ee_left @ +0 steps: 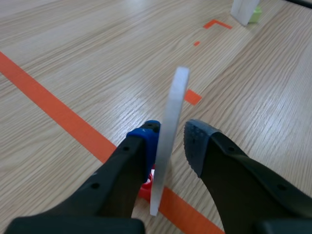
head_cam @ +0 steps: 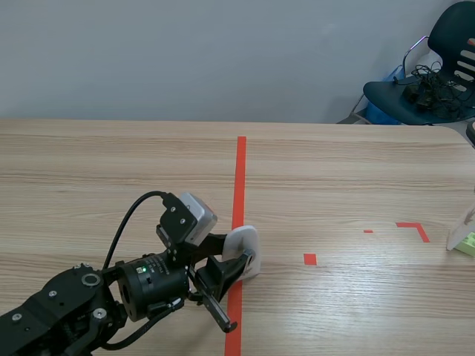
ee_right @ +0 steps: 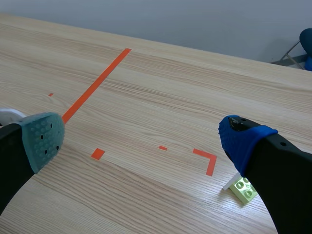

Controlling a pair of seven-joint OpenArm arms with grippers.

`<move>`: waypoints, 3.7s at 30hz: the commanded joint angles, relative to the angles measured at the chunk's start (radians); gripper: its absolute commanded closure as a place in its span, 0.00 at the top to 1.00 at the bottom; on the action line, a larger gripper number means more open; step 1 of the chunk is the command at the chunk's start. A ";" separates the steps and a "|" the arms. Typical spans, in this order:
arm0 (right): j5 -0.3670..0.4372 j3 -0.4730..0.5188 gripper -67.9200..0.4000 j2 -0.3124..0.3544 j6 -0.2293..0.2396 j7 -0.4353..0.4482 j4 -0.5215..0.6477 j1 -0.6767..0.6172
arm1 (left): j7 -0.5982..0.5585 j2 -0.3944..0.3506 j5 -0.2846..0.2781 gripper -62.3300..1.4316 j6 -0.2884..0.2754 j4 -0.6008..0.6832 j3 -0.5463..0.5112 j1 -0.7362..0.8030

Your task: Do the leaf sorting experiment

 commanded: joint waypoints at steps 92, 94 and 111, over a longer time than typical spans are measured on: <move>-0.498 -0.649 1.00 -0.007 -0.111 0.122 -0.072 0.342 | 0.313 -0.247 -0.453 1.00 -0.285 0.855 -0.737 0.579; -0.551 -0.724 1.00 -0.036 -0.143 0.138 -0.134 0.395 | 0.313 -0.247 -0.454 1.00 -0.285 0.855 -0.737 0.579; -0.747 -1.094 0.69 -0.269 -0.298 0.319 -0.636 0.675 | 0.312 -0.247 -0.454 1.00 -0.285 0.855 -0.737 0.579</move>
